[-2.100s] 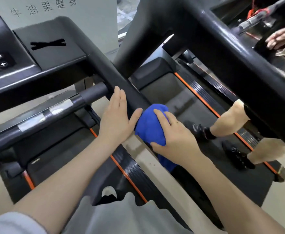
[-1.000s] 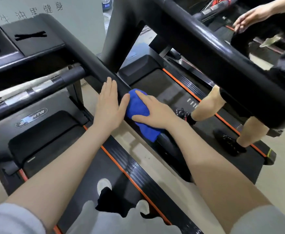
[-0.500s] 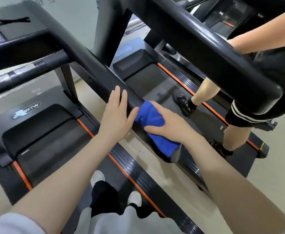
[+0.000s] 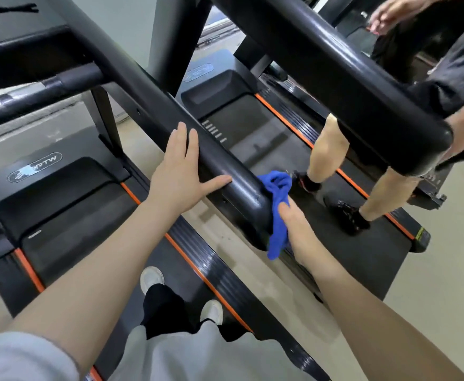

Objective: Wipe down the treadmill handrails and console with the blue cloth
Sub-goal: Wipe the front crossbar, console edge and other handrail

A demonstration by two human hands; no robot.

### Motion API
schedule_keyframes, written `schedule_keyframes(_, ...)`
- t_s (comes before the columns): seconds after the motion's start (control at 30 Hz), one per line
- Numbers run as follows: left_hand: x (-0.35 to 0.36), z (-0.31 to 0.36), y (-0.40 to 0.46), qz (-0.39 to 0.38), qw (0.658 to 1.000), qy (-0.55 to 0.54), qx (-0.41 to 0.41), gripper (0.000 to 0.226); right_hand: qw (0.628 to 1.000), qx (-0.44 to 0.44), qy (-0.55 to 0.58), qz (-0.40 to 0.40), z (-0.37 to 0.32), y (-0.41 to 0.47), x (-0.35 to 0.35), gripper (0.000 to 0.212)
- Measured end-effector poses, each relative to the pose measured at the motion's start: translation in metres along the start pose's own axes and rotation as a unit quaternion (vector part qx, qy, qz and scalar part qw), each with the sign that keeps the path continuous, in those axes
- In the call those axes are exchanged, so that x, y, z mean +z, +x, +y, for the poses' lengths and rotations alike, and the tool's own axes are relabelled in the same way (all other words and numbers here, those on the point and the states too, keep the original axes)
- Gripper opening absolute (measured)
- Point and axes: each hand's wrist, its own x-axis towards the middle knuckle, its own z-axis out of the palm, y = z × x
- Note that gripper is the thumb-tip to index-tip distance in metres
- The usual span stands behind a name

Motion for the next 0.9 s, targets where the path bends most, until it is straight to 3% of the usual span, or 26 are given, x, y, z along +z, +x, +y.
schedule_keyframes(0.07, 0.0, 0.001, 0.0, -0.001, 1.0, 0.0, 0.001, 0.105, 0.986, 0.138, 0.086, 0.034, 0.006, 0.011, -0.004, 0.024)
schedule_keyframes(0.1, 0.0, 0.001, 0.0, -0.002, 1.0, -0.002, 0.001, 0.105, 0.976, 0.18, 0.118, 0.013, 0.007, 0.013, -0.008, 0.026)
schedule_keyframes(0.23, 0.0, 0.001, 0.0, -0.006, 1.0, -0.007, 0.002, 0.104, 0.976, 0.202, 0.078, -0.016, -0.009, 0.024, -0.006, 0.031)
schedule_keyframes(0.27, 0.0, 0.0, 0.0, -0.005, 1.0, -0.006, 0.004, 0.104, 0.976, 0.202, 0.075, -0.015, -0.013, 0.025, -0.005, 0.04)
schedule_keyframes(0.33, 0.004, -0.001, 0.0, -0.005, 1.0, 0.0, 0.011, 0.103, 0.986, 0.165, -0.007, -0.017, -0.028, 0.022, -0.004, 0.047)
schedule_keyframes(0.43, 0.007, -0.008, 0.002, 0.004, 0.999, 0.029, 0.03, 0.101, 0.981, 0.039, -0.189, -0.019, -0.055, 0.015, 0.008, 0.029)
schedule_keyframes(0.5, 0.005, -0.017, 0.005, 0.022, 0.998, 0.025, 0.052, 0.086, 0.929, -0.064, -0.364, -0.015, -0.068, 0.014, 0.02, 0.038)
schedule_keyframes(0.6, -0.001, -0.034, 0.009, 0.017, 0.996, -0.006, 0.092, 0.063, 0.809, -0.16, -0.565, -0.035, -0.075, 0.024, 0.04, 0.058)
schedule_keyframes(0.7, -0.011, -0.046, 0.013, 0.011, 0.991, -0.065, 0.116, 0.061, 0.755, -0.178, -0.63, -0.042, -0.086, 0.043, 0.06, 0.063)
schedule_keyframes(0.9, -0.02, -0.073, 0.026, 0.023, 0.987, -0.099, 0.125, 0.054, 0.734, -0.194, -0.651, -0.02, -0.102, 0.083, 0.101, 0.069)
